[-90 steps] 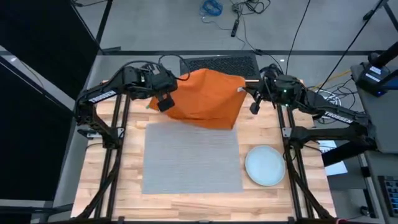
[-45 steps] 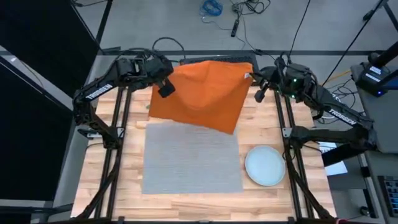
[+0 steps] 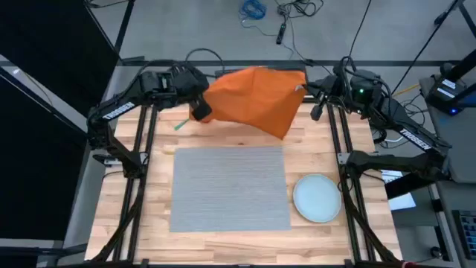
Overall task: Set table place
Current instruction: Fold the orange table napkin
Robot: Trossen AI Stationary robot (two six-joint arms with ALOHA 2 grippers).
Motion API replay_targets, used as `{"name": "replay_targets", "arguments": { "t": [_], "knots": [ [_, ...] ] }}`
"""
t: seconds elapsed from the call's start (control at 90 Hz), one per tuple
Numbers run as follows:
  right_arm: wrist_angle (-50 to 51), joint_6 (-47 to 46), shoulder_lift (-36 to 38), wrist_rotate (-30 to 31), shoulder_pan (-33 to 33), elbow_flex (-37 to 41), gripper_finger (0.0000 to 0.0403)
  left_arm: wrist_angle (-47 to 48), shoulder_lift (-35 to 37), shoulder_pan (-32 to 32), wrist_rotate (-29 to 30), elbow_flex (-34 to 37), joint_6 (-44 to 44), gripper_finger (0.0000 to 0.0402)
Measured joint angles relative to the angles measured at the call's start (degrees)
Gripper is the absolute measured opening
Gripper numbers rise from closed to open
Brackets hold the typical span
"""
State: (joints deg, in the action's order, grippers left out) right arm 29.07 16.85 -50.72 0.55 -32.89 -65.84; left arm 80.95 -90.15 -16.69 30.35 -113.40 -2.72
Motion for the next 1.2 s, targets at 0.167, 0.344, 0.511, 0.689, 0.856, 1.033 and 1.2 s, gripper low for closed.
{"name": "replay_targets", "arguments": {
  "t": [0.167,0.344,0.511,0.689,0.856,1.033,1.2],
  "knots": [
    [4.0,-1.2,-0.2,-3.6,0.5,0.0,0.0000,5.2,0.0,3.5,-3.4,0.2,-4.2,0.0000],
    [7.2,-1.8,-0.2,-4.1,4.6,0.0,0.0000,6.0,0.0,6.8,-5.1,5.0,-6.0,0.0000],
    [10.7,-4.1,-0.2,-4.1,9.4,0.2,0.0000,6.5,0.0,7.4,-5.5,13.4,-7.5,0.0000],
    [11.0,-7.3,0.0,-4.0,14.5,3.0,0.0000,5.7,0.4,8.5,-3.4,21.8,-9.8,0.0000],
    [11.7,-10.2,0.0,-3.5,19.4,5.2,0.0000,4.1,3.7,10.7,-3.2,24.2,-10.5,0.0000],
    [12.5,-12.9,0.5,-1.8,24.6,6.1,0.0000,3.4,8.0,13.4,-1.1,24.3,-10.2,0.0000],
    [13.4,-14.2,0.5,-0.4,28.4,6.2,0.0000,3.7,9.9,15.9,-0.9,24.3,-6.1,0.0000]
  ]
}}
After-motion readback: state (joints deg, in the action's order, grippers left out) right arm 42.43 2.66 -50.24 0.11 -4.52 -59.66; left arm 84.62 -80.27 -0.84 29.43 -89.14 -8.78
